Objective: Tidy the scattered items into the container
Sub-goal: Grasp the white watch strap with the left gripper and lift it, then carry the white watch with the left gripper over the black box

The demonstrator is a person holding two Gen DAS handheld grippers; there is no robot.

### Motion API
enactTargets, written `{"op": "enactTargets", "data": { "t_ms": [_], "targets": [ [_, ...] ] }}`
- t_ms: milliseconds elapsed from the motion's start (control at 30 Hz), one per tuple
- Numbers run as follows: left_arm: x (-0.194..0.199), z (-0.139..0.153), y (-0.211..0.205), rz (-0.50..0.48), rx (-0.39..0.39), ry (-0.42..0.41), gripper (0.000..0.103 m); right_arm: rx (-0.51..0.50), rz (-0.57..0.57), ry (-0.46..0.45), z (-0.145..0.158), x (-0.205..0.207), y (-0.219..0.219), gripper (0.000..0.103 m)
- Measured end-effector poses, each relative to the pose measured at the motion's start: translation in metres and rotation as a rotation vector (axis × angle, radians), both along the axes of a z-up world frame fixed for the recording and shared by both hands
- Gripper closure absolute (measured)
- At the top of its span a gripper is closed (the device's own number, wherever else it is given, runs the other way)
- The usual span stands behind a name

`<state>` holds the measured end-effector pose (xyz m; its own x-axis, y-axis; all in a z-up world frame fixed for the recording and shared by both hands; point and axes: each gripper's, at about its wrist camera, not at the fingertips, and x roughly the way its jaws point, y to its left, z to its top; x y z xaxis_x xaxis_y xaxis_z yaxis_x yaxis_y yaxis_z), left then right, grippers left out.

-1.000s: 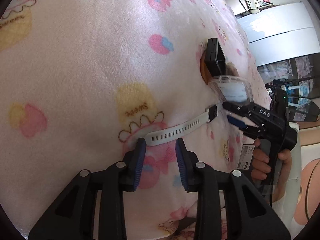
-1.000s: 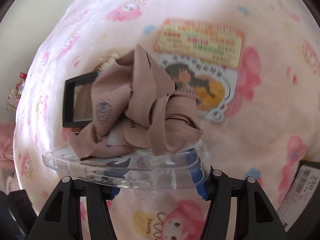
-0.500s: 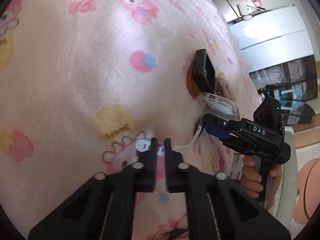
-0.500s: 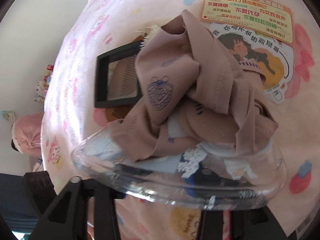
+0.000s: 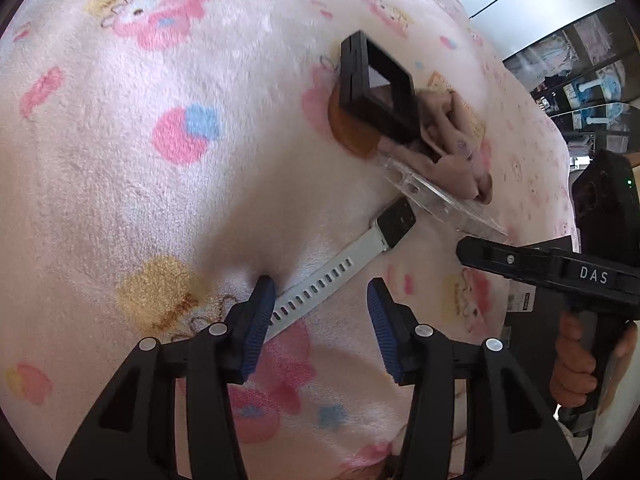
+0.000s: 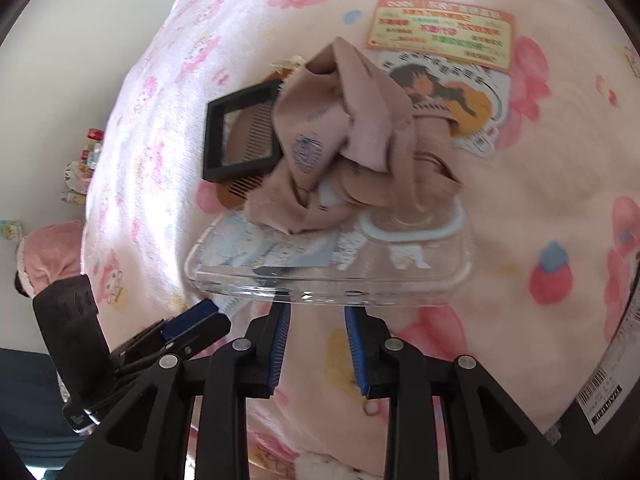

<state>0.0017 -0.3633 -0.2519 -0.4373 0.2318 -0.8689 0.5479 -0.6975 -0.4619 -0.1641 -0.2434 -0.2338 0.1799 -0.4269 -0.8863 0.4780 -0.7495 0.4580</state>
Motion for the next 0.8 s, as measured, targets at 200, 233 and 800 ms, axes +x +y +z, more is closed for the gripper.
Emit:
{"op": "enactTargets", "data": {
  "t_ms": [200, 233, 800],
  "targets": [
    [-0.011, 0.006, 0.002, -0.017, -0.099, -0.052, 0.050, 0.037, 0.016, 0.026, -0.005, 0.015, 0.005, 0.074],
    [-0.012, 0.010, 0.000, -0.012, -0.135, -0.053, 0.050, 0.045, 0.022, 0.036, -0.004, 0.018, 0.005, 0.074],
    [-0.017, 0.017, 0.007, -0.228, 0.147, 0.087, 0.090, 0.015, 0.081, 0.103, 0.024, 0.029, 0.052, 0.066]
  ]
}}
